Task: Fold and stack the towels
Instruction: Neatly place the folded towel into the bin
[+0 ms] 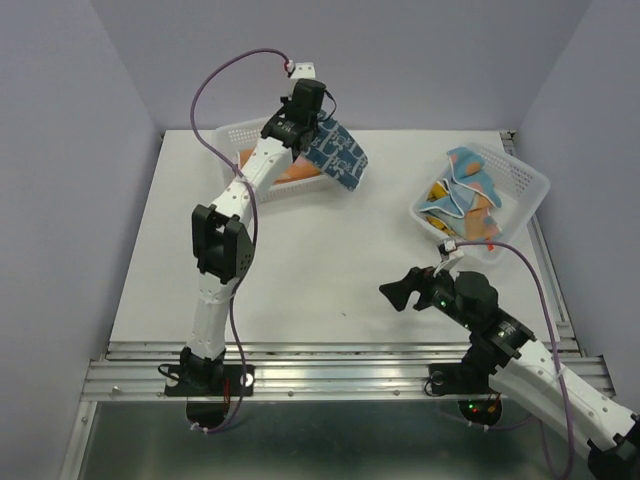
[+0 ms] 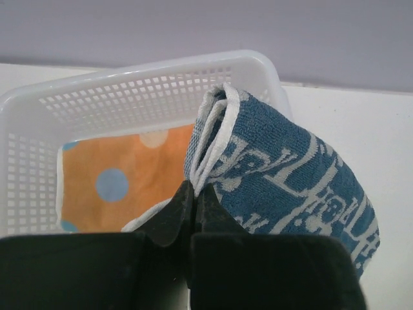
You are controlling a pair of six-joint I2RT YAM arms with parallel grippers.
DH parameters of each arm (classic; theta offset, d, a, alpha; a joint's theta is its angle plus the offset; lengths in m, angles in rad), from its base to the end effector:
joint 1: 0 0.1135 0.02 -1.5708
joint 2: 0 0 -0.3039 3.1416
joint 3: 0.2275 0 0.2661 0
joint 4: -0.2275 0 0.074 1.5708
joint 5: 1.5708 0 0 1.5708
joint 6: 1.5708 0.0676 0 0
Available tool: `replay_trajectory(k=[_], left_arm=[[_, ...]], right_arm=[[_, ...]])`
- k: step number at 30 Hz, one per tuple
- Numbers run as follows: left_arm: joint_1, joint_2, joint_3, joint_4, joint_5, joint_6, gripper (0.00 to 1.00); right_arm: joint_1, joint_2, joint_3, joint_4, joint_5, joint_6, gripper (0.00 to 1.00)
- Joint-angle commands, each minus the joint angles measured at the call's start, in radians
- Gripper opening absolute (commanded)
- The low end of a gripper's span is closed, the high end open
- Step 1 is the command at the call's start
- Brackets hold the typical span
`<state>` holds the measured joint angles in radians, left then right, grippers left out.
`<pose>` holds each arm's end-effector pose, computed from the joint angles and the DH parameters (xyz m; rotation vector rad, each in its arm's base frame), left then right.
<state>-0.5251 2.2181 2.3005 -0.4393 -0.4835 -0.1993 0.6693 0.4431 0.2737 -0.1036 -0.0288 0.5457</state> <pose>0.5194 -0.2646 0.3903 -0.0126 1.8853 -0.0288 0.1144 0.0930 0.2211 -0.1406 1.9305 0.8608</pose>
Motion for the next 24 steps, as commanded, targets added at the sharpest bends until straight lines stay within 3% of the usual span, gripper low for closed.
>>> replay_trajectory(k=[1,8,24], left_arm=[[0.1,-0.034,0.04,0.033,0.101,-0.037,0.0],[0.178,-0.061,-0.102,0.077,0.204,-0.124,0.0],[0.255,-0.107,-0.256,0.048,0.117,-0.328,0.0]], right_arm=[[0.007,0.017,-0.008,0.051,0.023,-0.02,1.0],[0.006,0.039,-0.008,0.058,0.048,-0.021,1.0],[0.006,0.082,-0.001,0.065,0.038,-0.026,1.0]])
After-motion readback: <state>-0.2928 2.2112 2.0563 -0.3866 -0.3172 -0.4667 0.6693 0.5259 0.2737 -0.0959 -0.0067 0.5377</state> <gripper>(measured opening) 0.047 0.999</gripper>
